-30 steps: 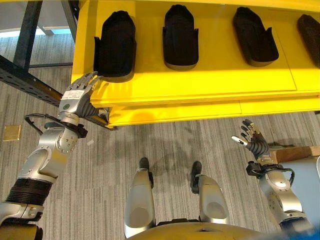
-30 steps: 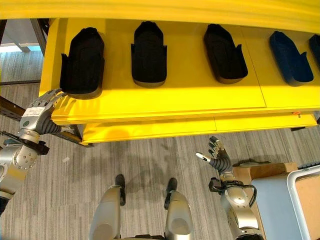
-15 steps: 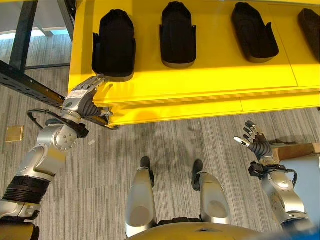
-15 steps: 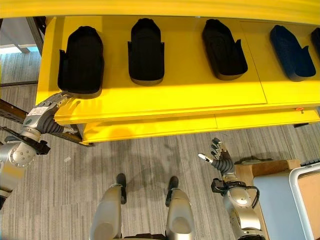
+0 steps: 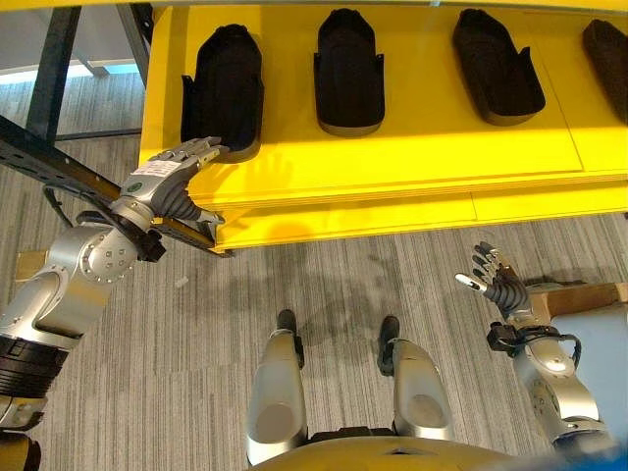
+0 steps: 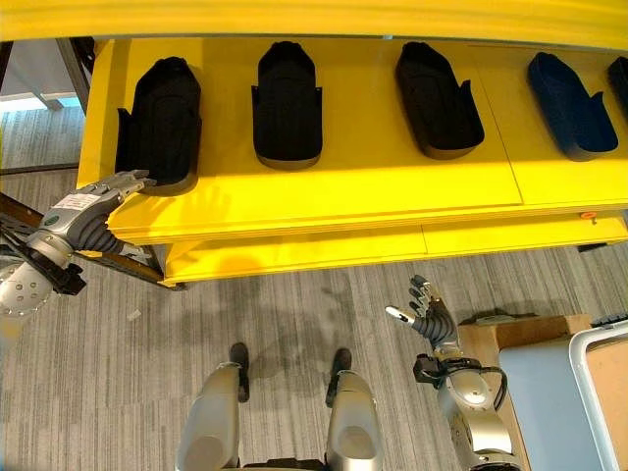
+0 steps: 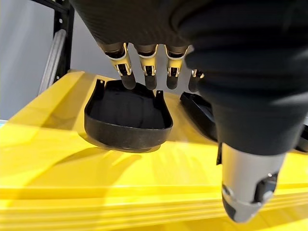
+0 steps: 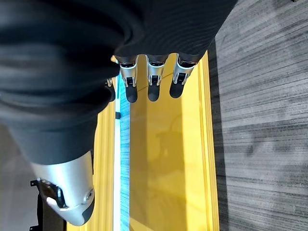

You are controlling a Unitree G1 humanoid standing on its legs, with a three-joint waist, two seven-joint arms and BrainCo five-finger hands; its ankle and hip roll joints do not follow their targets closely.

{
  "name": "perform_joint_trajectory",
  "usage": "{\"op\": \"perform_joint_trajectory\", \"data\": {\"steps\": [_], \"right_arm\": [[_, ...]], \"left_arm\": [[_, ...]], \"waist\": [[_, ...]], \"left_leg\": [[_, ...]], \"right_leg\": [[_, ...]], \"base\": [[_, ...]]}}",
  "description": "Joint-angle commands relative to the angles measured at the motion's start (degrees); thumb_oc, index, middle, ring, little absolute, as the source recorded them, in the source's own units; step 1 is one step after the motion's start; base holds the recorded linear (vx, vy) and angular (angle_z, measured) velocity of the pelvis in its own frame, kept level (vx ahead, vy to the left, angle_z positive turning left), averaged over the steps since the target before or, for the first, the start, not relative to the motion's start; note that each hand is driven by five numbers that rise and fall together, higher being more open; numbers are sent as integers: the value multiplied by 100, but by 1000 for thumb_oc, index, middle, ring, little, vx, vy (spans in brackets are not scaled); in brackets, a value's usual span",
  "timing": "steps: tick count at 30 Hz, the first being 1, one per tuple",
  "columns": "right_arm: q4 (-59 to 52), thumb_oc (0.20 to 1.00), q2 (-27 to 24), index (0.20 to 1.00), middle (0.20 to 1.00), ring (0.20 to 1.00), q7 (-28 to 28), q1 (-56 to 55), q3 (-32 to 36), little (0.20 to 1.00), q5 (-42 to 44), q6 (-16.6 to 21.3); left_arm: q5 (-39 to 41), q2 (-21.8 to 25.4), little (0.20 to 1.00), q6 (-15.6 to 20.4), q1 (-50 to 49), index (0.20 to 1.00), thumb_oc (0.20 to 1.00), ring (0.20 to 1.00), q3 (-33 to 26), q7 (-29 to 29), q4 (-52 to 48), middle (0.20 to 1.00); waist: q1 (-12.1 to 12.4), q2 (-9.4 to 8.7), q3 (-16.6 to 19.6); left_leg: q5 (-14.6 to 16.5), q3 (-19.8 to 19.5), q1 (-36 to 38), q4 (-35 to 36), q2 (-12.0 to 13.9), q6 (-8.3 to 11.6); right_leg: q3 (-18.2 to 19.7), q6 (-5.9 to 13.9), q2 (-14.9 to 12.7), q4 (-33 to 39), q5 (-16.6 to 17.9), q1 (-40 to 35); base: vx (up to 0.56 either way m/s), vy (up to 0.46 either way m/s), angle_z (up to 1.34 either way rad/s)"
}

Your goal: Move parts from the plastic box to the shelf.

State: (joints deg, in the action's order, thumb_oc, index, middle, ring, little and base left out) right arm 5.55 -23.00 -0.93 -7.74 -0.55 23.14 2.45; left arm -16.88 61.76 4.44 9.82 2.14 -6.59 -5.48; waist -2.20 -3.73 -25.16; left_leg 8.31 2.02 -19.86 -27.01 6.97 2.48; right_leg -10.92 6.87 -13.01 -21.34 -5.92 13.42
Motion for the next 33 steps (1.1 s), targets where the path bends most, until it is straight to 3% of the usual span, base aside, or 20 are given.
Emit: {"op": "perform_joint_trajectory", "data": {"steps": [1, 16, 33], "right_arm": [[-348, 1000, -174, 1000, 1000, 1000, -41, -281, 153, 1000, -165, 129], [-351, 1000, -167, 1000, 1000, 1000, -139, -301, 158, 1000, -170, 57], [-351, 1000, -182, 1000, 1000, 1000, -115, -305, 173, 1000, -187, -35]], "left_arm": [[234, 199, 1000, 138, -201, 1000, 1000, 1000, -105, -61, -310, 1000], [756, -58, 1000, 95, -375, 1000, 1000, 1000, -1, -583, -562, 1000], [548, -727, 1000, -71, -128, 1000, 1000, 1000, 479, -642, -186, 1000]], "waist": [[19, 63, 351], [23, 92, 256], [-39, 57, 186]], "left_leg": [[-119, 6, 43, 107, 172, 125], [-167, -21, 14, 95, 155, 129], [-186, -48, -52, 45, 172, 122]], "right_leg": [[104, 85, -55, 202, 392, 3], [137, 52, -58, 82, 362, 71], [175, 17, -31, -51, 338, 197]], "base": [[0, 0, 0], [-3, 0, 1], [0, 0, 0]]}}
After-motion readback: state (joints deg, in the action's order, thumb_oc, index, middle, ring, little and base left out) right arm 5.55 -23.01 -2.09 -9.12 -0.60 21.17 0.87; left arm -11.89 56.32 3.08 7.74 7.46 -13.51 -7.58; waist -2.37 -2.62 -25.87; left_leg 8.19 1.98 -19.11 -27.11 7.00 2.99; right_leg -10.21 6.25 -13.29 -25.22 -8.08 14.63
